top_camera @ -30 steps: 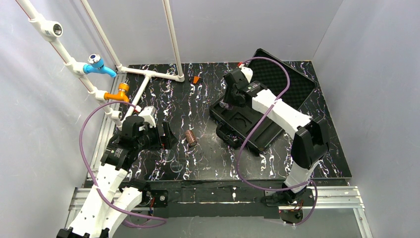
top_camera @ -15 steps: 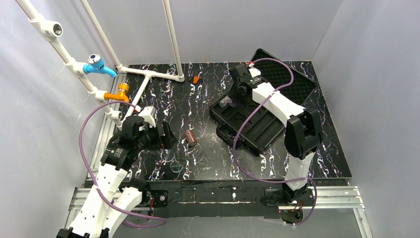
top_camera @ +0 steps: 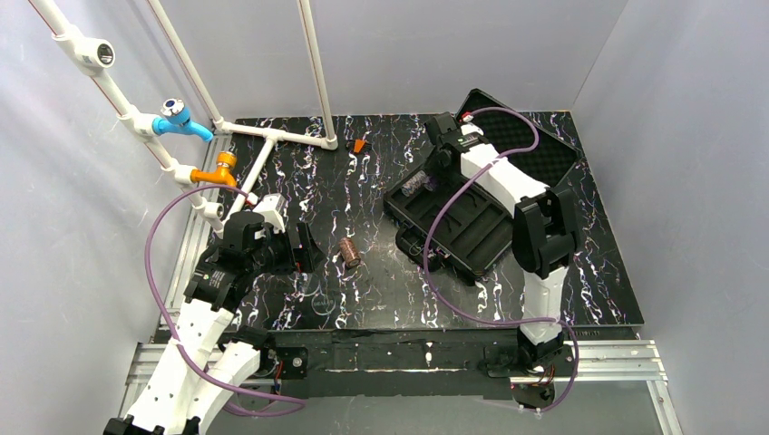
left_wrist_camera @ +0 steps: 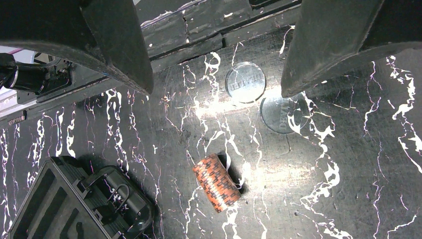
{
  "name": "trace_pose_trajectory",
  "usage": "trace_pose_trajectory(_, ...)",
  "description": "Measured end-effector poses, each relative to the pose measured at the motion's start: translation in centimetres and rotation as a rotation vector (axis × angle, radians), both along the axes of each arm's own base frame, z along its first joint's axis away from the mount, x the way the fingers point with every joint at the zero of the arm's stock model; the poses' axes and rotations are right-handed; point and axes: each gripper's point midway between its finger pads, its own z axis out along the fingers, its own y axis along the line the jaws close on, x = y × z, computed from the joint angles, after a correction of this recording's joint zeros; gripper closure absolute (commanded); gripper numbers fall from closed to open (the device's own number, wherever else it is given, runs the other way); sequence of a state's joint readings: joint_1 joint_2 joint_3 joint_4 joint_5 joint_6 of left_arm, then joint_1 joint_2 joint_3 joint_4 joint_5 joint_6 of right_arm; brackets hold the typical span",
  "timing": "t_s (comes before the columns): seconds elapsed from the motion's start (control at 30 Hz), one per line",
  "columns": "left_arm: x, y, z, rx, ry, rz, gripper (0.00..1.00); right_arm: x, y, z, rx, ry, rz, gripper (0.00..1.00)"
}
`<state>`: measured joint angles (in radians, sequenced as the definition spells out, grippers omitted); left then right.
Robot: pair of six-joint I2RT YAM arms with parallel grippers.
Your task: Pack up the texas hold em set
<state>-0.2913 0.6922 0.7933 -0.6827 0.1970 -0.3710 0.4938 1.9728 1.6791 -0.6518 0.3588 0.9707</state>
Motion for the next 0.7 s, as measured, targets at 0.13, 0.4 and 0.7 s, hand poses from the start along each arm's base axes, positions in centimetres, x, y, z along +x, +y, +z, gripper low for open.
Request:
trace_pose_trajectory(0.13, 0.0, 0.0, 0.0, 0.000, 0.000, 0.000, 0.01, 0.9, -0.9, -0.6, -0.017, -0.001, -0.029, 0.99)
trace_pose_trajectory(0.4, 0.0, 0.0, -0.1, 0.001, 0.004, 0.000, 0.01, 1.7, -2.5, -1.5, -0.016, 0.013, -0.085, 0.96)
trace_pose_trajectory(0.7, 0.0, 0.0, -0.1, 0.002, 0.007, 0.000, 0.01, 2.5, -3.3, -3.1, -0.001, 0.036, -0.121, 0.78)
